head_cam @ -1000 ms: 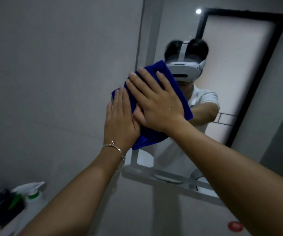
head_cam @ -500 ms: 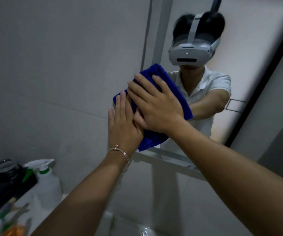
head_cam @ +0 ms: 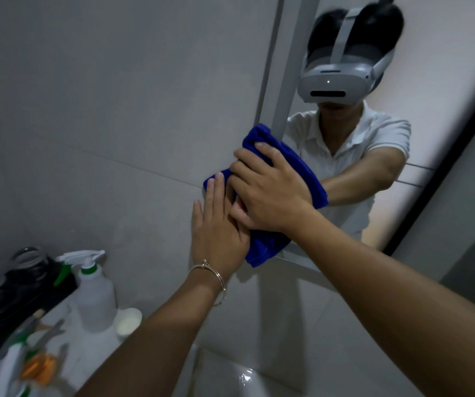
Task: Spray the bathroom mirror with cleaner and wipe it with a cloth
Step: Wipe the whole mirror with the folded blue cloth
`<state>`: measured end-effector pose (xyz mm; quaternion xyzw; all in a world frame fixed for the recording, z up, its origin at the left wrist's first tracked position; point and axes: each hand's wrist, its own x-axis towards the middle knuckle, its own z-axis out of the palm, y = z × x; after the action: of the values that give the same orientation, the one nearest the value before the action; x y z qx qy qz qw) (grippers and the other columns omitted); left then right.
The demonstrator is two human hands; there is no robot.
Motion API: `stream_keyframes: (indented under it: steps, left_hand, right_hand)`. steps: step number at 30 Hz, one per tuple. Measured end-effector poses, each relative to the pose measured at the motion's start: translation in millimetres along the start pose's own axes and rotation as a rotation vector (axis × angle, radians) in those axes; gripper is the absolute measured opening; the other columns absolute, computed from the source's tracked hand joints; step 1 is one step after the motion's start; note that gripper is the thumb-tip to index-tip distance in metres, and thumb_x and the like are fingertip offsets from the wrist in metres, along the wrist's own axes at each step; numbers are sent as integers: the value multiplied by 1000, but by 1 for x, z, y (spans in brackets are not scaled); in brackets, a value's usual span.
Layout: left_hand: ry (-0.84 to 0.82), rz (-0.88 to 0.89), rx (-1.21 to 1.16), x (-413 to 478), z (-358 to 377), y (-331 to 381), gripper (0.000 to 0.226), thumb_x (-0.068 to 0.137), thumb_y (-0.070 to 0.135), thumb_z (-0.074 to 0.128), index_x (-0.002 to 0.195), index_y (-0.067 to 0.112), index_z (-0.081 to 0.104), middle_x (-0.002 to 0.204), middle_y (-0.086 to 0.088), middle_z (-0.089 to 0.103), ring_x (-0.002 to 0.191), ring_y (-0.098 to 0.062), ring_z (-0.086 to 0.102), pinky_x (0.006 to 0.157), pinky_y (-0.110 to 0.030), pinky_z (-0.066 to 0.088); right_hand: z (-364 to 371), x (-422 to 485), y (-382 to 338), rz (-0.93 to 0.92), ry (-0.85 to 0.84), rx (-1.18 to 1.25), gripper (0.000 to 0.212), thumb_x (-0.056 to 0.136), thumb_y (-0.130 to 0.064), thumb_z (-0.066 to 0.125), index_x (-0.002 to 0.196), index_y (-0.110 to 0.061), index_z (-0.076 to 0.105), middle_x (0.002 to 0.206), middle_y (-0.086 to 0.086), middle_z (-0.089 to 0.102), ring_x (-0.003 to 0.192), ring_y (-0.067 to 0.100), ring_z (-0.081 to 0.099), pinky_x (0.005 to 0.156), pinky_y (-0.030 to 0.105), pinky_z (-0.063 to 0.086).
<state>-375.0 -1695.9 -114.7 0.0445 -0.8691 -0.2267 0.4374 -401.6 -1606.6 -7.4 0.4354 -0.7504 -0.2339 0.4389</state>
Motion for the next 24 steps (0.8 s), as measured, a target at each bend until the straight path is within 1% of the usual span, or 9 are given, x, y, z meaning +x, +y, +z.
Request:
stream_keyframes:
  steps: [6,8,12,14,16,19,21,23,24]
  left_hand:
    - [-100,-56,80,-18,12,-15,60,88,30,19,143,15,3,155,-13,14,143,-25,14,112,-51,23]
    - [-110,-82,72,-27,15,-18,61,87,30,21,142,15,0,155,-13,15,143,-26,14,112,-50,21]
    - [-186,-163,51,-39,21,-22,66,90,27,29,145,18,-8,157,-6,-3,144,-17,-5,117,-44,11]
    - [-181,-187,-10,-38,20,-18,71,91,23,36,142,22,-14,157,-2,-9,143,-15,-12,118,-40,5]
    - [-180,-185,-62,-36,16,-13,72,91,21,35,137,27,-21,154,1,-15,142,-14,-15,118,-38,0]
    - [-162,-157,-122,-31,4,-5,67,88,26,26,131,29,-26,152,1,-10,144,-17,-6,117,-40,-1]
    - [-129,-120,-112,-22,-5,4,70,89,24,35,134,26,-19,153,-3,0,144,-21,4,116,-46,4]
    - [-25,-69,-105,-2,-13,17,73,87,17,45,138,18,-6,152,-10,12,142,-29,16,112,-56,15]
    - [32,-48,-127,13,-18,25,72,87,15,48,138,17,-3,152,-11,12,141,-30,16,111,-57,15]
  right_hand:
    - [13,-4,-19,-39,-7,27,40,88,-38,38,85,-8,65,97,9,65,106,29,54,105,41,20]
    - [19,-6,-27,-62,-22,35,40,87,-38,38,85,-9,65,97,8,65,106,28,54,105,41,20]
    - [28,-10,-38,-123,-55,47,39,87,-38,39,83,-10,65,97,8,65,105,28,54,105,41,20]
    - [28,-9,-37,-132,-63,51,39,86,-38,39,83,-9,65,95,8,65,103,28,55,105,41,21]
    - [27,-8,-34,-145,-73,61,41,88,-38,37,84,-9,66,95,8,65,102,28,55,104,42,22]
    - [24,-7,-28,-203,-101,70,43,90,-38,34,87,-10,67,94,6,66,100,26,55,103,41,23]
    - [17,-1,-17,-229,-87,63,43,91,-38,34,87,-12,68,93,4,67,99,24,56,102,40,25]
    - [4,11,4,-217,-37,72,42,90,-36,35,84,-12,69,91,3,67,96,24,57,102,39,26]
    - [-4,18,19,-204,-13,76,42,89,-36,35,83,-12,69,90,3,67,96,23,57,103,39,25]
